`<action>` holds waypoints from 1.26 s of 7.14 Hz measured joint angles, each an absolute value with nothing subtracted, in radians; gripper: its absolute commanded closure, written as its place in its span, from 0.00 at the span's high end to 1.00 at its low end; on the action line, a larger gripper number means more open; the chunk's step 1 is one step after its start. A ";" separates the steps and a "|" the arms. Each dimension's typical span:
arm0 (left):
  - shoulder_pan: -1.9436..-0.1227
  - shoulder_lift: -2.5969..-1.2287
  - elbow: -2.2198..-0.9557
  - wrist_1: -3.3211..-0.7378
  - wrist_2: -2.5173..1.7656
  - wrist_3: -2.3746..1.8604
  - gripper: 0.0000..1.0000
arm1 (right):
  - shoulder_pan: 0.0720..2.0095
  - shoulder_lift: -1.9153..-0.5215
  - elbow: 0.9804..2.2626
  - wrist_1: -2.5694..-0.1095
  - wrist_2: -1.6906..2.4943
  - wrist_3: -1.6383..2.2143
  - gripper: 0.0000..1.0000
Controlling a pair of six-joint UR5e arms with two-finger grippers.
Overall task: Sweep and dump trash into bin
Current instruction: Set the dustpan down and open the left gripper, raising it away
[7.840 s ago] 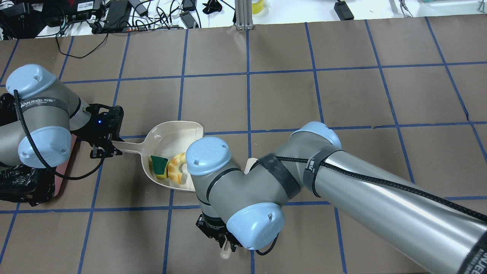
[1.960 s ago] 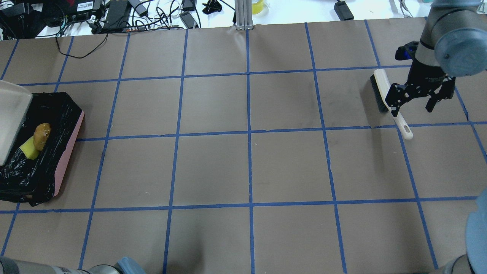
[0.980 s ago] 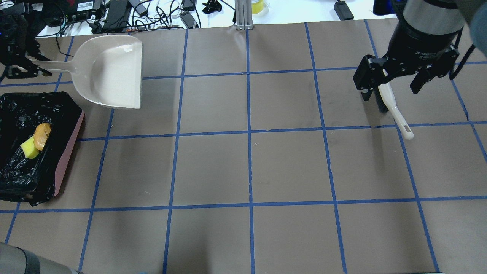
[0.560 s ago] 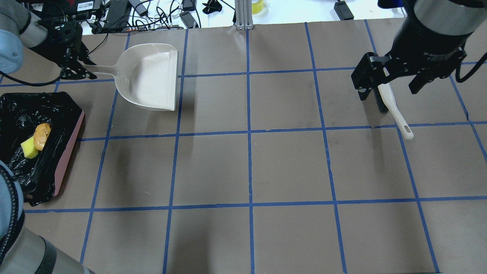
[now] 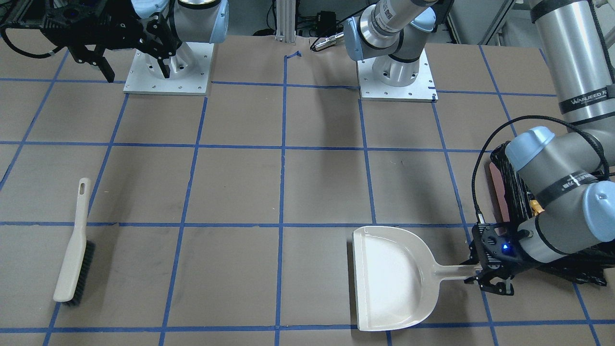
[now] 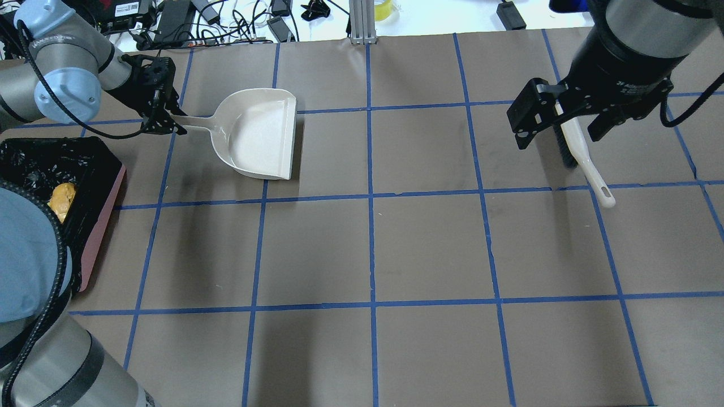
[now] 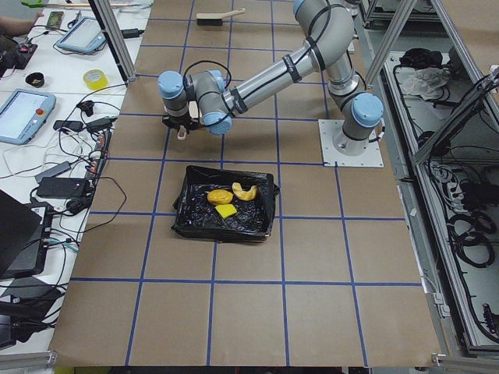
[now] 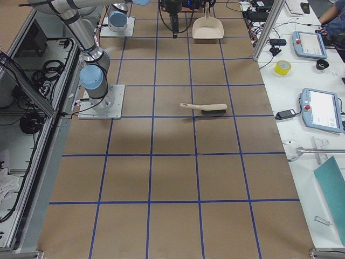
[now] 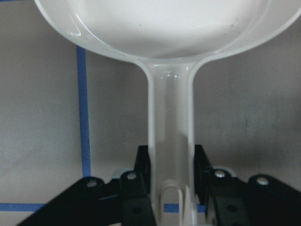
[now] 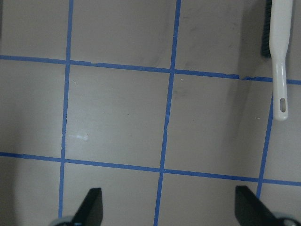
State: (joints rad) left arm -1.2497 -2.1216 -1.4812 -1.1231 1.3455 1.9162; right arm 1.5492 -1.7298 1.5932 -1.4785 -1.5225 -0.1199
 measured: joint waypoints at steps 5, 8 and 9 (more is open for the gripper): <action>-1.266 -2.114 -1.524 -1.098 1.352 1.856 1.00 | 1.549 -1.725 1.594 -1.479 -1.522 -0.131 1.00; -1.299 -2.012 -1.520 -1.145 1.420 1.747 1.00 | 1.549 -1.725 1.593 -1.479 -1.521 -0.138 1.00; -1.333 -1.961 -1.521 -1.196 1.426 1.657 1.00 | 1.548 -1.725 1.592 -1.479 -1.520 -0.138 1.00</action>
State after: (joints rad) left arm -1.3335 -1.9608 -1.5207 -1.1958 1.4257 1.6573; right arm 1.5481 -1.7246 1.5924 -1.4788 -1.5204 -0.1380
